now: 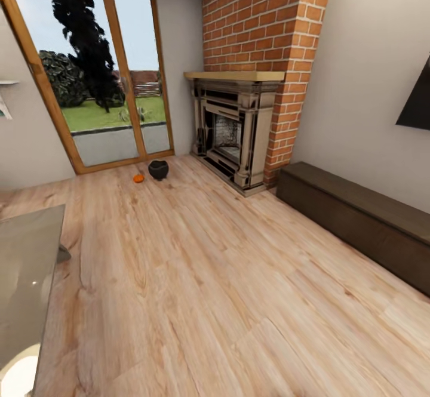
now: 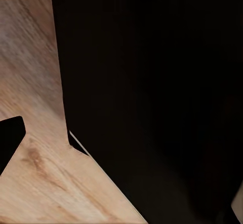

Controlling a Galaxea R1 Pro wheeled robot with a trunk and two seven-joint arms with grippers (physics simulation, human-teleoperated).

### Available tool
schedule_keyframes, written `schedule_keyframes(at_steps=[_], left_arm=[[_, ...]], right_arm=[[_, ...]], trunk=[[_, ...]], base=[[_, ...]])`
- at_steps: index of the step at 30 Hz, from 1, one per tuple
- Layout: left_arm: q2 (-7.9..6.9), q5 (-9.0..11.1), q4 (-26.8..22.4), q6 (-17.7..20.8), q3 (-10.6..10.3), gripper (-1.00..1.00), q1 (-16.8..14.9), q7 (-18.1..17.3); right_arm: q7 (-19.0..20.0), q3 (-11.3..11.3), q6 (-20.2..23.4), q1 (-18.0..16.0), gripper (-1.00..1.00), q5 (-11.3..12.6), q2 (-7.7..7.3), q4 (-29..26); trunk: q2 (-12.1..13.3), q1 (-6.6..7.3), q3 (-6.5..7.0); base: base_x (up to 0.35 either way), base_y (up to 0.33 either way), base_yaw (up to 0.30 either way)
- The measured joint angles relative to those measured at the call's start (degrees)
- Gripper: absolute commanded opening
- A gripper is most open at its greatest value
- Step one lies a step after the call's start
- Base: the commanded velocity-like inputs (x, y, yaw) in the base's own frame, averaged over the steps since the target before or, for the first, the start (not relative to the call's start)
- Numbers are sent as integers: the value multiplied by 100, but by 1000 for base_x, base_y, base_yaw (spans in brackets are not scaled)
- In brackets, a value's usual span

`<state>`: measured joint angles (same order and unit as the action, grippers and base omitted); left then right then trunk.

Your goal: Place each of the two pumpkins and all three candles from the living room inside a cabinet in the living room (use any cabinet), then make sure every cabinet is closed, and position the cauldron so it is next to a table in the living room.

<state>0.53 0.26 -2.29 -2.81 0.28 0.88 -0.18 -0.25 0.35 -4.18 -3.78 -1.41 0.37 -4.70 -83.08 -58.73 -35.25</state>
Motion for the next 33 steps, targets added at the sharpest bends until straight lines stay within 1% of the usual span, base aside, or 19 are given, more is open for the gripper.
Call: schedule_keyframes(at_steps=[26,33], left_arm=[[0,0,0,0,3,100,0,1],[1,0,0,0,1,100,0,0]], right_arm=[[-10,0,-2,0,100,0,-11,-4],[30,0,5,0,100,15,-41,-4]], trunk=[[0,0,0],[0,0,0]], base=[[216,0,286],[214,0,77]])
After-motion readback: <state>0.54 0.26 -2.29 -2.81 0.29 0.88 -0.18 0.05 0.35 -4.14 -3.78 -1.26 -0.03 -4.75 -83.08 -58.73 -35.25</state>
